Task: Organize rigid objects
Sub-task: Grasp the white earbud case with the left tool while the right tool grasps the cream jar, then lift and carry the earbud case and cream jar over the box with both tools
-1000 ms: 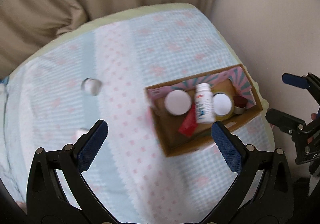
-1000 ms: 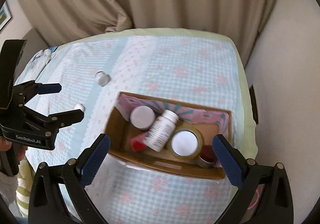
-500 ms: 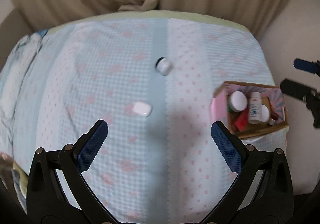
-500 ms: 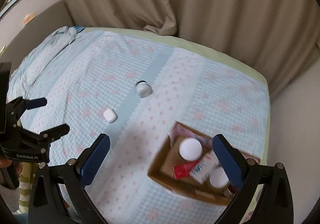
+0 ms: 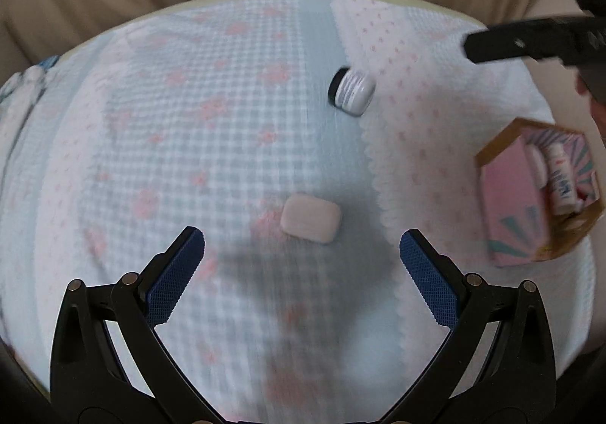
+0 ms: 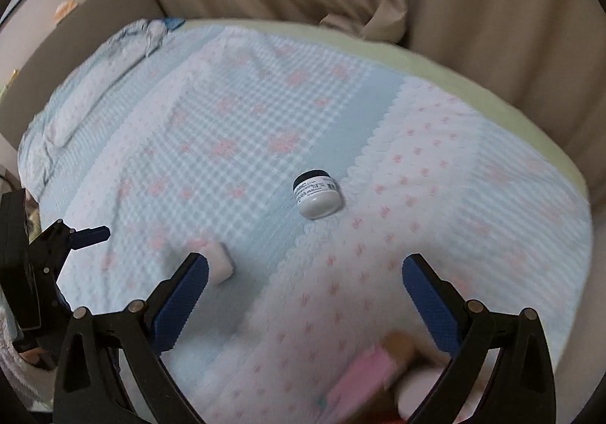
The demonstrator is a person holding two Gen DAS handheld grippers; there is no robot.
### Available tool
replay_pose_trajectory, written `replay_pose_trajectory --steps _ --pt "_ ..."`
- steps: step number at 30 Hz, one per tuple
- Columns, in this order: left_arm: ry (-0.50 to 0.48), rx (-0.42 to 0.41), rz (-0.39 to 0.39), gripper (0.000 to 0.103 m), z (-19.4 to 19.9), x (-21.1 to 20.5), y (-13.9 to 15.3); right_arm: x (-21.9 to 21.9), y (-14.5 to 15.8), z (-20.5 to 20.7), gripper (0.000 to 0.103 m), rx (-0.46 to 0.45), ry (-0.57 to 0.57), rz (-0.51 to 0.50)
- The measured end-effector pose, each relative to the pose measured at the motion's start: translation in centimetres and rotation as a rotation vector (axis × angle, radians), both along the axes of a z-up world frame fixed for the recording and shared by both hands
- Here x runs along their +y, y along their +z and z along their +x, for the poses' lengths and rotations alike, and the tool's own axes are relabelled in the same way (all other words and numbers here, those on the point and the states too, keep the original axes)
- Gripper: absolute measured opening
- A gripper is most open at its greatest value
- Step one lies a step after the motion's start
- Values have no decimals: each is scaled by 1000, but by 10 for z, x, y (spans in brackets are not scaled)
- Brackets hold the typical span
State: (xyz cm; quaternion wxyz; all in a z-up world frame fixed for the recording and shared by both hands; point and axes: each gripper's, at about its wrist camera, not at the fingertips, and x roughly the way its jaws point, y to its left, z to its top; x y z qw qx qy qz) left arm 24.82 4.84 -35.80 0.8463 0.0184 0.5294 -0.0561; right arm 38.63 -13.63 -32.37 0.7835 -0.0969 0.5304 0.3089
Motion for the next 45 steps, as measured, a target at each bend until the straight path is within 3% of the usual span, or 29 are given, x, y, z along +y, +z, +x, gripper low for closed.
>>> replay_pose_trajectory --steps 7,13,18,20,22,24,37,45 --pt "-76 -32 -16 98 16 -3 -79 43 -91 40 102 51 121 -58" --pt "-123 -30 -17 90 26 -9 -106 67 -135 59 100 70 171 -106" --pt "-137 -59 -28 86 29 -10 -114 75 -147 74 91 77 159 -113" --pt "-145 -70 -14 76 27 -11 -113 77 -151 77 71 101 164 -97" --pt "-157 -75 -28 61 26 -10 -111 77 -153 78 64 92 167 -95" --pt "-163 -75 -30 58 25 -10 -111 78 -151 76 54 52 177 -117" --pt "-152 -83 -43 58 18 -7 -95 81 -148 69 54 30 159 -125" --pt "-128 -128 -31 58 12 -4 -59 70 -111 59 54 -15 142 -82"
